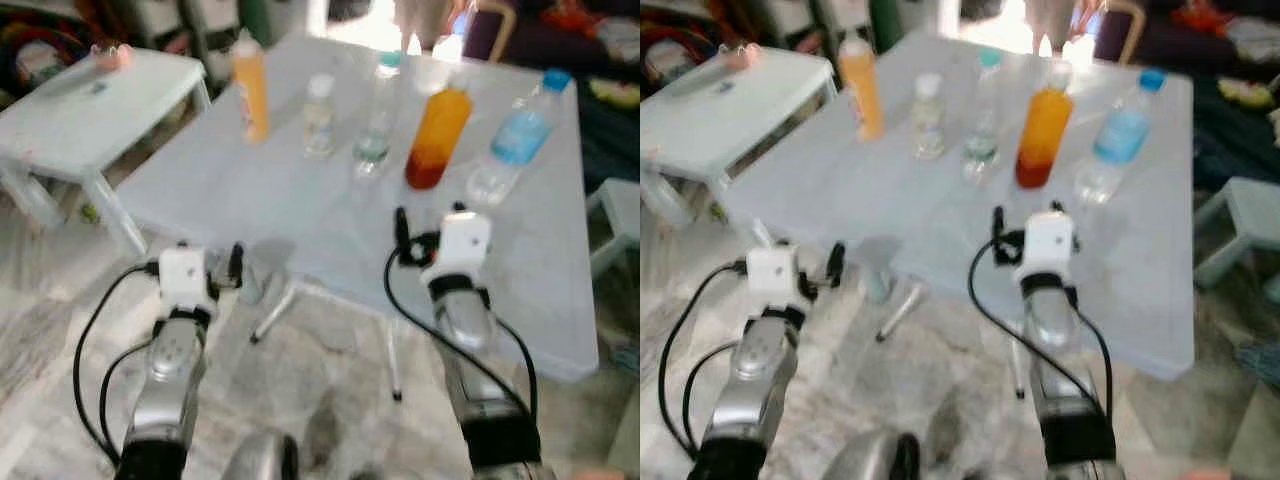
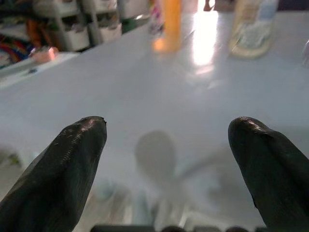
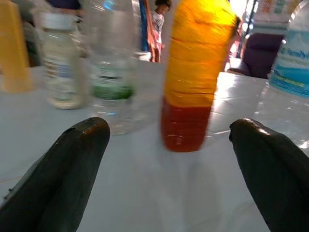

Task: Restocking fridge

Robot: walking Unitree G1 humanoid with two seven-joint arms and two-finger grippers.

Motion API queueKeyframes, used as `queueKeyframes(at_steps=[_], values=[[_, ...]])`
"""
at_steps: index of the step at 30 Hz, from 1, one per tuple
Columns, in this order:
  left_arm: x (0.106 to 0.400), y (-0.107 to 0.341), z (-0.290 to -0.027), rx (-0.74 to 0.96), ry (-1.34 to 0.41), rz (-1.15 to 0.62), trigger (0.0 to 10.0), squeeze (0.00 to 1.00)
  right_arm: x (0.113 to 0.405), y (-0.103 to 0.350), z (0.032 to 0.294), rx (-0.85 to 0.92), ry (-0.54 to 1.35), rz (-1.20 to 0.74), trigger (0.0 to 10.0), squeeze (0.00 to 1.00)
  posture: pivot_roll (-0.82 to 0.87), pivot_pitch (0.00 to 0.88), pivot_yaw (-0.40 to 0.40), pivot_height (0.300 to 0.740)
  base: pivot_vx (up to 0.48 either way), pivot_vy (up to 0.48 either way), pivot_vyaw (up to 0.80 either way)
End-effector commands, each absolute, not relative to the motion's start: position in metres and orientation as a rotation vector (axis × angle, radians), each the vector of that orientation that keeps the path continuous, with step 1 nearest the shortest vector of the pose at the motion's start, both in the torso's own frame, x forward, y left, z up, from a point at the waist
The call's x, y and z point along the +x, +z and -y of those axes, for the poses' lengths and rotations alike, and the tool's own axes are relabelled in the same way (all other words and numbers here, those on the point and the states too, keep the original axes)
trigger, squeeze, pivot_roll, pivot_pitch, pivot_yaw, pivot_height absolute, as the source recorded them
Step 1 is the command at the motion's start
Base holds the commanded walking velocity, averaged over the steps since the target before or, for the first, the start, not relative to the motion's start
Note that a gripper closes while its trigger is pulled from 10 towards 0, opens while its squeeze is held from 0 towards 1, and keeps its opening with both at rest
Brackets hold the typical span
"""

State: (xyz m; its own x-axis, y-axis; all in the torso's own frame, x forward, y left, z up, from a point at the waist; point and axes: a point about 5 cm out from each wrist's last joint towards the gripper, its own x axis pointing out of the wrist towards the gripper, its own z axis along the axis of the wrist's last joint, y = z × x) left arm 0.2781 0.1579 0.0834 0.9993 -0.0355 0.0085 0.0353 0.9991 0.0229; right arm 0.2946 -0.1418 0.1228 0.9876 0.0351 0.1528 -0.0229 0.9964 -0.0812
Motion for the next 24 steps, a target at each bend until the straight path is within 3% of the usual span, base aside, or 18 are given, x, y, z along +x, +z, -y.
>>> queueKeyframes(at_steps=[1,14,24], values=[[0.276,0.082,-0.155,0.020,-0.052,0.004,10.0,0.00,0.294,0.121,0.145,-0.083,0.017,0.148,10.0,0.00,0.02,0.063,0.031,0.740,0.000,0.000,0.00],[0.281,0.086,-0.156,0.024,-0.052,0.014,10.0,0.00,0.295,0.125,0.145,-0.087,0.013,0.160,10.0,0.00,0.01,0.078,0.039,0.740,0.000,0.000,0.00],[0.273,0.093,-0.173,0.078,-0.025,0.023,10.0,0.00,0.300,0.151,0.146,-0.126,0.009,0.249,10.0,0.00,0.00,0.161,0.037,0.740,0.000,0.000,0.00]])
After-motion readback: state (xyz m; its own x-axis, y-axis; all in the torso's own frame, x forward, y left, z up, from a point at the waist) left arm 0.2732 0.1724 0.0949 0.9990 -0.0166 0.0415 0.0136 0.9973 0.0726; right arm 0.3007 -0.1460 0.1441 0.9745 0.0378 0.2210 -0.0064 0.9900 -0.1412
